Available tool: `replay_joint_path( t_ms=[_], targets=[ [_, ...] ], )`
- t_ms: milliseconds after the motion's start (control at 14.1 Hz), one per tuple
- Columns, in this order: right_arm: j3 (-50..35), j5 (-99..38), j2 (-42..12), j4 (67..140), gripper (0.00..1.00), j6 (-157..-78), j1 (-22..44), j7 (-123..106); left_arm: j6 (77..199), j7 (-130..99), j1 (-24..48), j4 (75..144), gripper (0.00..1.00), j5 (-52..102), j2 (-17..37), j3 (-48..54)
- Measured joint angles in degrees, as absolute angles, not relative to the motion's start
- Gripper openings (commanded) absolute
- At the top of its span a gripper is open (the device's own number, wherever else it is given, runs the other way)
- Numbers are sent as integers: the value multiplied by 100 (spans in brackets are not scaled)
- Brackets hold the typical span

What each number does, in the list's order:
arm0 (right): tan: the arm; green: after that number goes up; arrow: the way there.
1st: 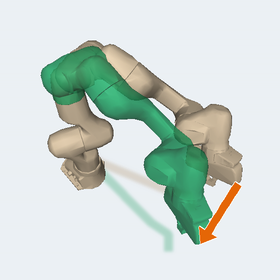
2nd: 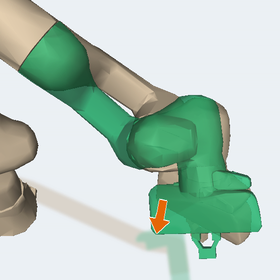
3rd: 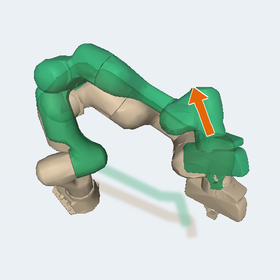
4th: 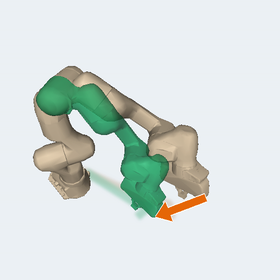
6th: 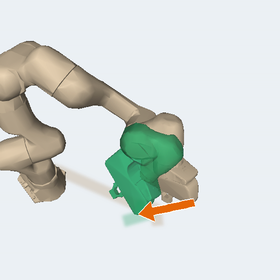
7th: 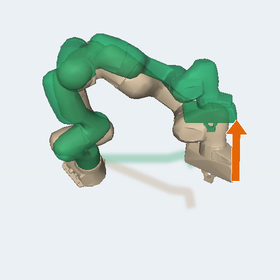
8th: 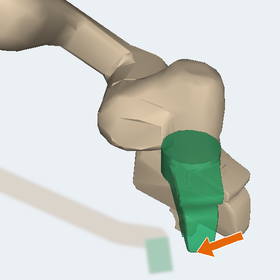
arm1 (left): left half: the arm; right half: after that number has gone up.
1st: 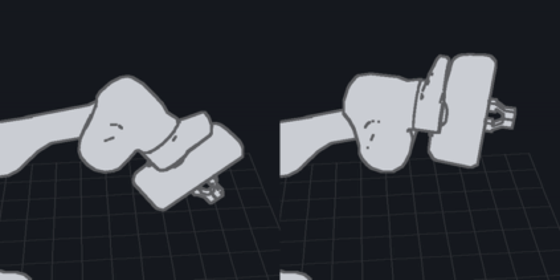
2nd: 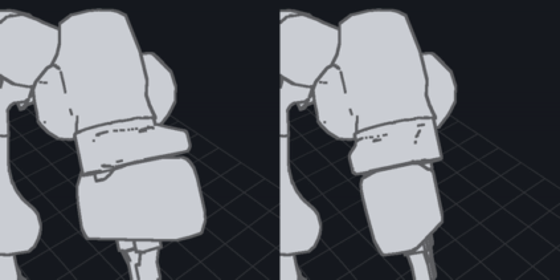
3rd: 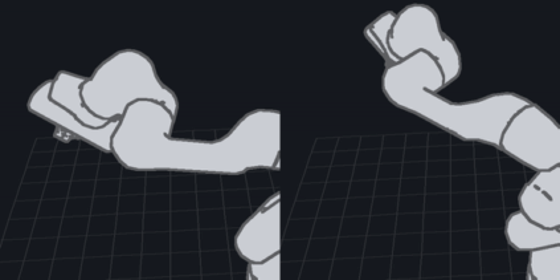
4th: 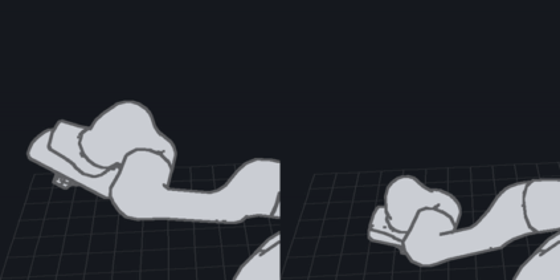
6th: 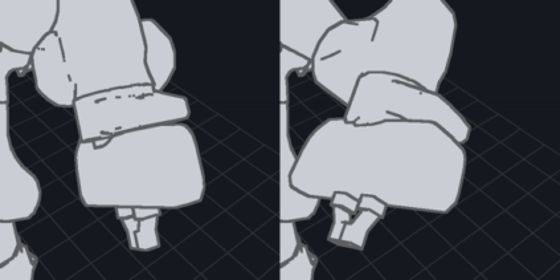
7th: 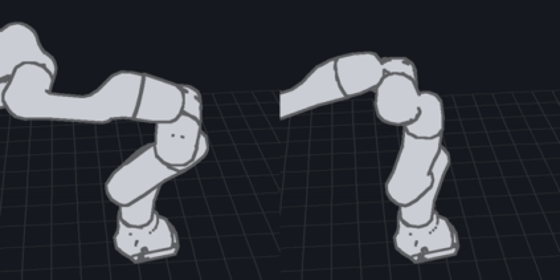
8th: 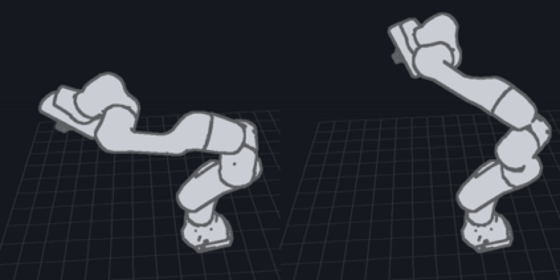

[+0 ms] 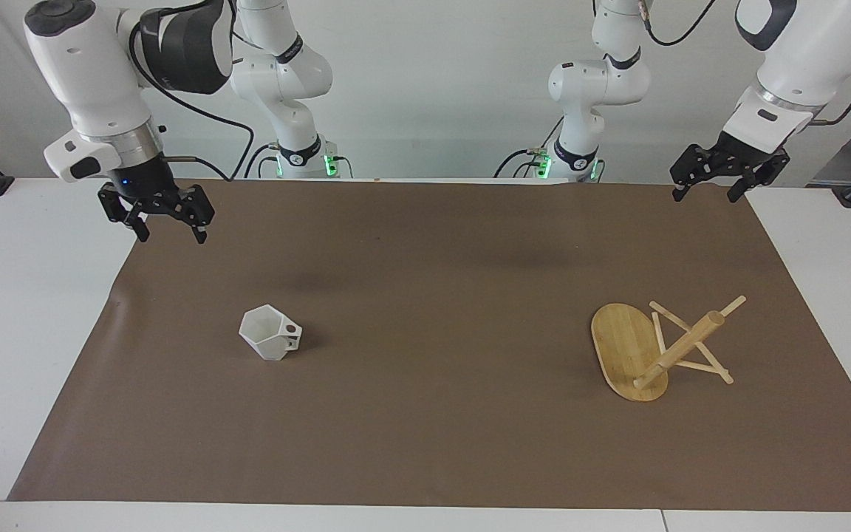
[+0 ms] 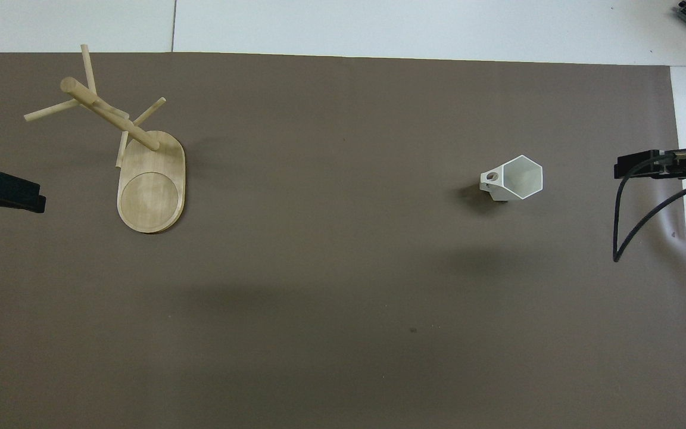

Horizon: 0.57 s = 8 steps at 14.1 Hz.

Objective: Hang cup on rack
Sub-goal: 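Move the right gripper toward the white hexagonal cup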

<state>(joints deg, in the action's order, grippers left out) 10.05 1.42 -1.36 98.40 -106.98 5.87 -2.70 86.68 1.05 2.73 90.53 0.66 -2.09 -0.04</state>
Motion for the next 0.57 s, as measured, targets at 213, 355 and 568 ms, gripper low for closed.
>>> replay_joint_path(
  t_ms=[213, 355, 568],
  targets=[
    [1005, 142, -315, 9842, 100, -10852, 600, -270, 8666, 105, 266, 9057, 100, 66, -209, -6],
    [1005, 141, -416, 9846, 100, -10970, 610, -270, 8666, 104, 266, 9061, 100, 66, -209, -6],
    [1004, 137, -650, 9859, 100, -11218, 613, -259, 8666, 104, 268, 9062, 100, 66, -209, 12]
  ],
)
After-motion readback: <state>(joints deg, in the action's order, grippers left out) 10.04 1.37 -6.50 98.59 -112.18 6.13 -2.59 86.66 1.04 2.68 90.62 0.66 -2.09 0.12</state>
